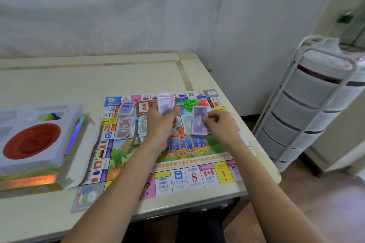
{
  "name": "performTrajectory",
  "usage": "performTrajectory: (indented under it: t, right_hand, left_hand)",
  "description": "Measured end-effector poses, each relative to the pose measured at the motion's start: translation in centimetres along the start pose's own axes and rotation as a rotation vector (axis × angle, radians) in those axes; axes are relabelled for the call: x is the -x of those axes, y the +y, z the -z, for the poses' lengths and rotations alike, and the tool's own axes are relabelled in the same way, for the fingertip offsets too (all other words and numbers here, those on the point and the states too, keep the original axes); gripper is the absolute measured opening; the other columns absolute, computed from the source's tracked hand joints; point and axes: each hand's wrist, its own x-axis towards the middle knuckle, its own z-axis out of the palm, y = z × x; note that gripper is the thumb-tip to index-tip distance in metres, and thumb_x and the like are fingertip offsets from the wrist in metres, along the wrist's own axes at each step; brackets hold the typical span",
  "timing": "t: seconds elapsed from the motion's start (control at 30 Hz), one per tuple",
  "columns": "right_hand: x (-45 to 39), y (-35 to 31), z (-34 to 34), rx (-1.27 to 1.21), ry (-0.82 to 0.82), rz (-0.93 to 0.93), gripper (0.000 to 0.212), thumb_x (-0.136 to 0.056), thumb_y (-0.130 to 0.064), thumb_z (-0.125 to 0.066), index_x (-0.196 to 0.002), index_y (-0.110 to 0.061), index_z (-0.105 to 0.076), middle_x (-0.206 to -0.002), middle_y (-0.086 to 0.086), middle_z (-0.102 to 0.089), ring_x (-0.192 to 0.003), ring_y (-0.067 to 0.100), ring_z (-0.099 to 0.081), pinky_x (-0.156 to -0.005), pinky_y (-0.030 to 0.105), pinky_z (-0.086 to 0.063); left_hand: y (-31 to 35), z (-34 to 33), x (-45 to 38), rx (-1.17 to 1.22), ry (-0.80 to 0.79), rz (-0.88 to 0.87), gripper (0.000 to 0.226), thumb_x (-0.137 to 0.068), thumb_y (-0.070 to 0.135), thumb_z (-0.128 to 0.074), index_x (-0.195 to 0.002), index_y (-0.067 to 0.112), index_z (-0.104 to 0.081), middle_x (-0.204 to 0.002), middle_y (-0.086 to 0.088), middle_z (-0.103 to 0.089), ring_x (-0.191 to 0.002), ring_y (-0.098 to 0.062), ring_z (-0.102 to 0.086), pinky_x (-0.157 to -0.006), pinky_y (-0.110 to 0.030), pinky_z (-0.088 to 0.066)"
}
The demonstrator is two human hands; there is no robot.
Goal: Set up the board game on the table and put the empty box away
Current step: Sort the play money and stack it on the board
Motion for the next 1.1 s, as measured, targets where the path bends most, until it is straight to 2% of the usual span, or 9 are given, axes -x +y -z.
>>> performTrajectory:
  t: [0.17,0.3,0.37,0.5,0.63,0.73,0.83,0.97,1.1]
  right_hand:
    - [-4.3,1.0,1.4,0.333,-0.064,-0.061,0.019,-0.088,-0.017,-0.063,-0.087,0.001,-0.071,-0.079,0.017,-0.068,-0.069,0.02,-0.055,-0.063,0.032,-0.05]
    - [-5.2,0.9,0.7,0.539,-0.073,-0.077,0.009,-0.088,-0.011,-0.058,-0.086,-0.003,-0.061,-0.088,0.011,-0.063,-0.07,0.021,-0.052,-0.045,0.02,-0.029]
    - [-5.1,0.9,0.0,0.598,-0.052,-0.075,0.01,-0.088,-0.008,-0.057,-0.081,-0.007,-0.05,-0.101,0.016,-0.06,-0.073,0.022,-0.049,-0.052,0.021,-0.034]
    - [-4.6,1.3,-0.9,0.513,0.033,-0.015,0.035,-0.085,-0.001,-0.058,-0.118,-0.006,-0.046,-0.114,0.016,-0.048,-0.099,0.033,-0.053,-0.081,0.04,-0.047]
    - [-4.6,1.5,-1.5,0.614,0.0,0.04,0.023,-0.088,0.001,-0.054,-0.105,-0.008,-0.067,-0.108,0.011,-0.063,-0.096,0.028,-0.06,-0.084,0.039,-0.053]
    - [-4.3,1.4,-1.5,0.643,0.013,0.034,0.023,-0.09,-0.002,-0.056,-0.105,-0.01,-0.071,-0.106,0.009,-0.066,-0.095,0.025,-0.063,-0.083,0.037,-0.054]
    - [-3.0,0.3,-1.4,0.404,0.115,0.19,0.025,-0.09,-0.003,-0.055,-0.107,-0.011,-0.07,-0.106,0.0,-0.064,-0.094,0.017,-0.057,-0.08,0.025,-0.048]
    - [1.2,-3.9,-2.3,0.072,0.023,0.514,0.026,-0.09,-0.011,-0.058,-0.112,-0.018,-0.067,-0.105,-0.01,-0.061,-0.095,0.004,-0.051,-0.082,0.006,-0.035]
    - [1.7,-6.0,-4.1,-0.204,-0.129,0.254,0.026,-0.098,-0.032,-0.049,-0.115,-0.021,-0.066,-0.103,-0.007,-0.069,-0.093,0.01,-0.066,-0.085,0.036,-0.057]
  left_hand:
    - [-0.3,-1.2,-0.7,0.057,-0.053,0.042,0.018,-0.09,0.009,-0.068,-0.09,0.023,-0.056,-0.07,-0.012,-0.057,-0.055,-0.017,-0.048,-0.058,-0.032,-0.044]
    - [-0.5,-1.5,-1.0,0.101,-0.081,0.066,0.021,-0.089,0.006,-0.069,-0.09,0.022,-0.056,-0.071,-0.013,-0.057,-0.056,-0.017,-0.049,-0.058,-0.032,-0.045]
    - [-0.8,-1.5,-1.5,0.124,-0.094,0.089,0.017,-0.088,0.005,-0.07,-0.093,0.015,-0.057,-0.071,-0.013,-0.057,-0.057,-0.019,-0.05,-0.058,-0.033,-0.046]
    - [-1.2,-1.5,-2.4,0.231,-0.086,0.177,0.029,-0.09,0.005,-0.064,-0.115,-0.006,-0.054,-0.068,-0.007,-0.058,-0.057,-0.016,-0.046,-0.05,-0.026,-0.043]
    - [-0.4,-1.3,-2.0,0.515,-0.155,0.337,0.016,-0.098,0.016,-0.049,-0.109,0.005,-0.052,-0.075,-0.008,-0.065,-0.054,-0.013,-0.045,-0.044,-0.021,-0.039]
    - [0.3,-0.2,-1.2,0.617,-0.21,0.407,0.026,-0.098,0.019,-0.041,-0.102,-0.001,-0.057,-0.085,-0.016,-0.066,-0.064,-0.018,-0.049,-0.057,-0.026,-0.042]
    - [0.5,1.2,-0.8,0.559,-0.245,0.405,0.028,-0.102,0.018,-0.04,-0.113,0.0,-0.059,-0.093,-0.018,-0.072,-0.079,-0.025,-0.067,-0.072,-0.034,-0.058]
    - [0.5,3.0,-0.1,0.401,-0.358,0.322,0.032,-0.103,0.015,-0.045,-0.131,0.001,-0.053,-0.105,-0.017,-0.074,-0.087,-0.027,-0.074,-0.071,-0.038,-0.061]
    - [0.4,4.7,0.7,0.23,-0.423,0.221,0.03,-0.101,0.014,-0.05,-0.13,0.012,-0.056,-0.117,-0.015,-0.07,-0.103,-0.033,-0.07,-0.077,-0.04,-0.06]
